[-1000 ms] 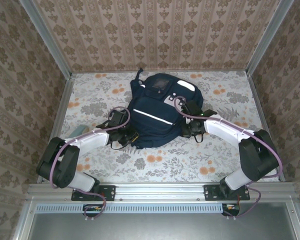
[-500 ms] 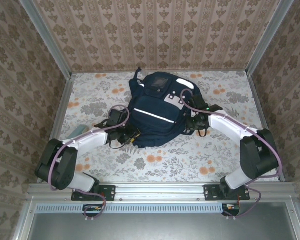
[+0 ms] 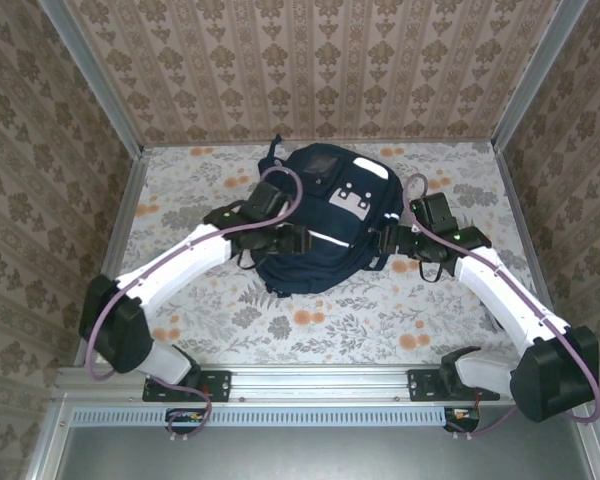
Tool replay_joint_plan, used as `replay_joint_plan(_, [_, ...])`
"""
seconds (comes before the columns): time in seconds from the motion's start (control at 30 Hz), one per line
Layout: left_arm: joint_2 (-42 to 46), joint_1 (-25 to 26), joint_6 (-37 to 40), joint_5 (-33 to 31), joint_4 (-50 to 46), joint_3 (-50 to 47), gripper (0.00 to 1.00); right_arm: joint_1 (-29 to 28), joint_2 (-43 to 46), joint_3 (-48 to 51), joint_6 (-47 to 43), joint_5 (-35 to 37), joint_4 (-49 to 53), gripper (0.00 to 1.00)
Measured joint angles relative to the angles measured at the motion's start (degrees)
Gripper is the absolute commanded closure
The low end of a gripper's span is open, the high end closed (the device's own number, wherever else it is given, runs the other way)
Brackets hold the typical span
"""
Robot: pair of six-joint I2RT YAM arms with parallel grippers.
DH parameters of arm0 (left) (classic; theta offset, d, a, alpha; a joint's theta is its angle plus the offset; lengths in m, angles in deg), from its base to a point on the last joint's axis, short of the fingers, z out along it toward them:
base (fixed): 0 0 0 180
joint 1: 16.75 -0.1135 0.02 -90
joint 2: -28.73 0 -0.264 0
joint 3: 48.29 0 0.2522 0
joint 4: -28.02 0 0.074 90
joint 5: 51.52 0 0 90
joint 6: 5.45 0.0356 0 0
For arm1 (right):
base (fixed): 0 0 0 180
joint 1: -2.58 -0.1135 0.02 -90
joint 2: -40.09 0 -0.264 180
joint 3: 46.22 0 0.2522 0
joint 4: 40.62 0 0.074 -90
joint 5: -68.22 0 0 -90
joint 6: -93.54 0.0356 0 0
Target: Pack books, pencil case, and school supplies into a backpack
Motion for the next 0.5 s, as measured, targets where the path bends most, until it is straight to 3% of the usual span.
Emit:
replay_joint_plan(0.23, [-13.51, 7.48, 15.89, -6.49, -4.76, 13.16, 0.19, 5.81, 2.86, 3.3, 2.67, -1.6, -0.04, 0.04])
replay_joint_plan(0.5, [-25.97, 11.47, 23.39, -11.98, -10.21, 25.14, 0.28, 10.23, 4.11, 5.64, 4.26, -5.68, -0.31, 0.04])
